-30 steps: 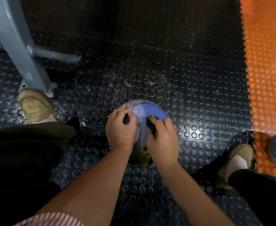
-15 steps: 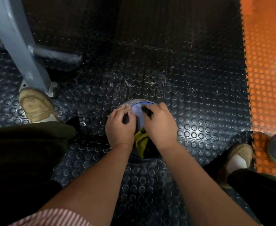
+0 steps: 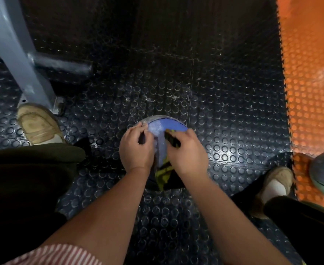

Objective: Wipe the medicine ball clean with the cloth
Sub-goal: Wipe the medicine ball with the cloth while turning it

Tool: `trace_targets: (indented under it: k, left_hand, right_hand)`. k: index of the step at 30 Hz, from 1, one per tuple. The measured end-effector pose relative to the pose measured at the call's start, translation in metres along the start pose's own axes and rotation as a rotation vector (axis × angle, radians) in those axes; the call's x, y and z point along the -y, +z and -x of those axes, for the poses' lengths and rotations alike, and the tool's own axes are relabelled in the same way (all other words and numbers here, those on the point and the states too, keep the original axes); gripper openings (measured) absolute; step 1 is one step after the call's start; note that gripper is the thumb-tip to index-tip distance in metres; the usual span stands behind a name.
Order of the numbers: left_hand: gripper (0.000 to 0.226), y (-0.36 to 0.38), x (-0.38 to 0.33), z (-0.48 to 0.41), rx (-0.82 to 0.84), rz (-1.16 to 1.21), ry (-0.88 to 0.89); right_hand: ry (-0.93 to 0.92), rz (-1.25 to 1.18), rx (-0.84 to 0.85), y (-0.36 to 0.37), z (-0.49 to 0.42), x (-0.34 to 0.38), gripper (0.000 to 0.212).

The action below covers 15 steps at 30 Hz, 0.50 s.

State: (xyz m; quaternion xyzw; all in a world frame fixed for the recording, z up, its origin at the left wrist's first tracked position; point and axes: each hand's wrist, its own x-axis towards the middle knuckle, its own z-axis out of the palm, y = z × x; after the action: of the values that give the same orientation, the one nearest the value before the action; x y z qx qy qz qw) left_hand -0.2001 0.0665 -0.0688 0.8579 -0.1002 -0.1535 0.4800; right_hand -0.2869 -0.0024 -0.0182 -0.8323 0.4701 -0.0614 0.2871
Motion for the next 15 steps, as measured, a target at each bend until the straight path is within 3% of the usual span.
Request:
trace_targets:
  k: [3, 7, 11, 15]
  left_hand:
    - [0.019, 0.0, -0.002, -0.004, -0.033, 0.073, -0.128]
    - [0.02, -0.006, -0.008, -0.007, 0.002, 0.089, -0.189]
    - [0.021, -0.012, -0.008, -0.004, 0.043, 0.073, -0.136]
    - [0.02, -0.009, -0.003, -0.007, 0.043, -0.04, -0.003]
  right_hand:
    - [0.007, 0.007, 0.02, 0.0, -0.02, 0.011, 0.023]
    - [-0.07, -0.111, -0.057, 0.016, 0.031, -0.014, 0.032]
    - [-0.122, -0.178, -0.052, 0.021, 0.07, -0.032, 0.033]
    - [-0.19, -0.03, -0.118, 0.011, 0.04, -0.017, 0.03]
